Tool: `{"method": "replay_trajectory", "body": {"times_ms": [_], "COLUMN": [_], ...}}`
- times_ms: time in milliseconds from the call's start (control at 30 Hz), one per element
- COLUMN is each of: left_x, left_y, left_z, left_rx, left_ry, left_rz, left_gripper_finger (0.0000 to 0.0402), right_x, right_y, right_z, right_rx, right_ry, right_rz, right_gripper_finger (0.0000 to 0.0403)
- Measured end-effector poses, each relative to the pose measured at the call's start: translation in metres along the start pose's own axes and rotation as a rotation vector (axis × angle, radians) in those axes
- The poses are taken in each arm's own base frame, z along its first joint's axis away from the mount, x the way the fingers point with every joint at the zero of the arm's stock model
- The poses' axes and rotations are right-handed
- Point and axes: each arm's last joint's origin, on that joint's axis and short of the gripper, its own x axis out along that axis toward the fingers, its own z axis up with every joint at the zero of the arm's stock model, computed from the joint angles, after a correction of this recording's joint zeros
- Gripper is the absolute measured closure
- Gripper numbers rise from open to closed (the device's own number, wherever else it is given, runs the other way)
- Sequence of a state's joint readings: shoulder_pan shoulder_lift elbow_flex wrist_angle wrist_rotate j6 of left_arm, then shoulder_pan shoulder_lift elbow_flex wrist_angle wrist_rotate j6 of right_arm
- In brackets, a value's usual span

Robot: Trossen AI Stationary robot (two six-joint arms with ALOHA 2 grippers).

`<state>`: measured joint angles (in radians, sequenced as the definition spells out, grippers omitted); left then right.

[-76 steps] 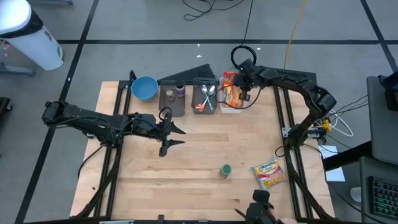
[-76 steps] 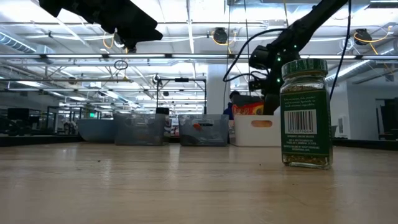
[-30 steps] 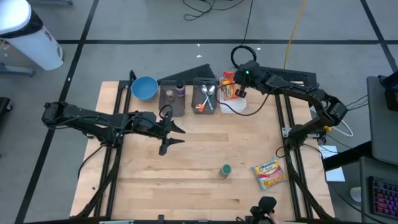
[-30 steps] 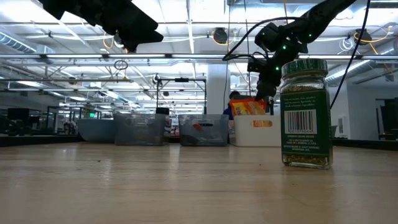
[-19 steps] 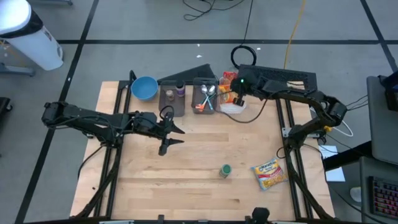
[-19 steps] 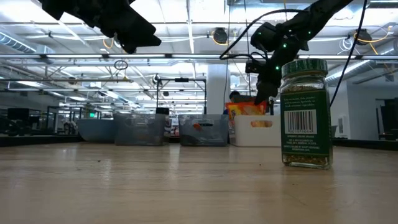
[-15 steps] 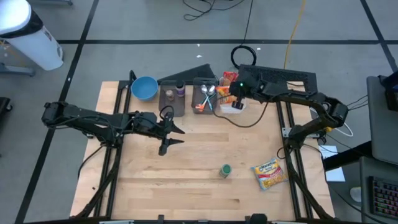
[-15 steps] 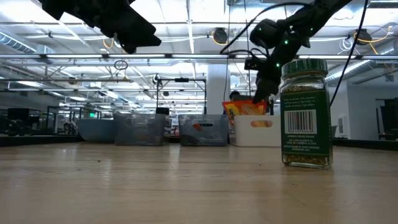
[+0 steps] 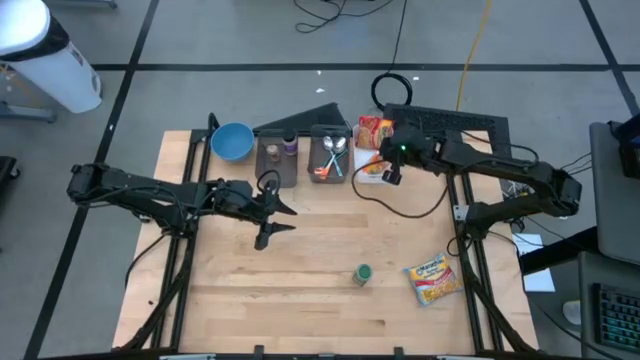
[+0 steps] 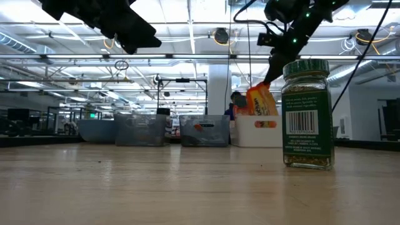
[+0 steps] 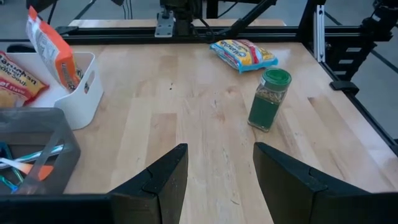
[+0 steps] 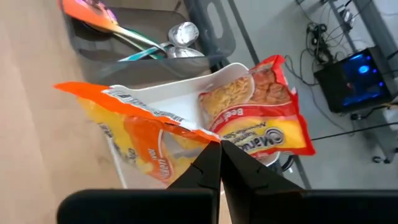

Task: Pick & Place Food Item
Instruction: Adjust the orange noodle pack in the white bin

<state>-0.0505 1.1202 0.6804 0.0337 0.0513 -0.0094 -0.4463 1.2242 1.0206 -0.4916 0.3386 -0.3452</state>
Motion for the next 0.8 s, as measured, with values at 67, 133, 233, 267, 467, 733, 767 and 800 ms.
{"method": "replay_trajectory", "body": {"times_ms": [67,133,233,267,467,733,767,800], "left_x": [0.000,0.000,0.000,0.000,0.000,0.000,0.000,0.000], "left_y": [0.000,0.000,0.000,0.000,0.000,0.001,0.001,0.001], "left_z": [0.000,0.000,0.000,0.000,0.000,0.000,0.000,0.000], "left_rx": [0.000,-0.003,-0.014,-0.015,-0.020,-0.014,-0.014,-0.014], "left_ry": [0.000,0.000,0.000,0.000,0.002,0.004,0.003,0.003], "left_rz": [0.000,0.000,0.000,0.000,0.000,0.005,0.005,0.006], "left_gripper_finger": [0.0211,0.0211,0.0211,0.0211,0.0211,0.0211,0.0211,0.0211], "right_x": [-0.001,0.001,0.006,0.008,0.022,0.030,0.030,0.030], "right_y": [0.002,0.005,0.009,0.009,0.015,0.022,0.022,0.022], "right_z": [0.000,0.001,0.003,0.006,0.002,-0.015,-0.015,-0.015], "right_rx": [0.015,0.029,0.058,0.078,0.179,0.252,0.268,0.281], "right_ry": [0.000,0.003,-0.009,-0.041,-0.165,-0.103,-0.103,-0.101], "right_rz": [0.008,0.016,0.045,0.065,0.009,-0.035,-0.034,-0.033], "right_gripper_finger": [0.0403,0.0403,0.0403,0.0403,0.0403,0.0403,0.0403,0.0403]}}
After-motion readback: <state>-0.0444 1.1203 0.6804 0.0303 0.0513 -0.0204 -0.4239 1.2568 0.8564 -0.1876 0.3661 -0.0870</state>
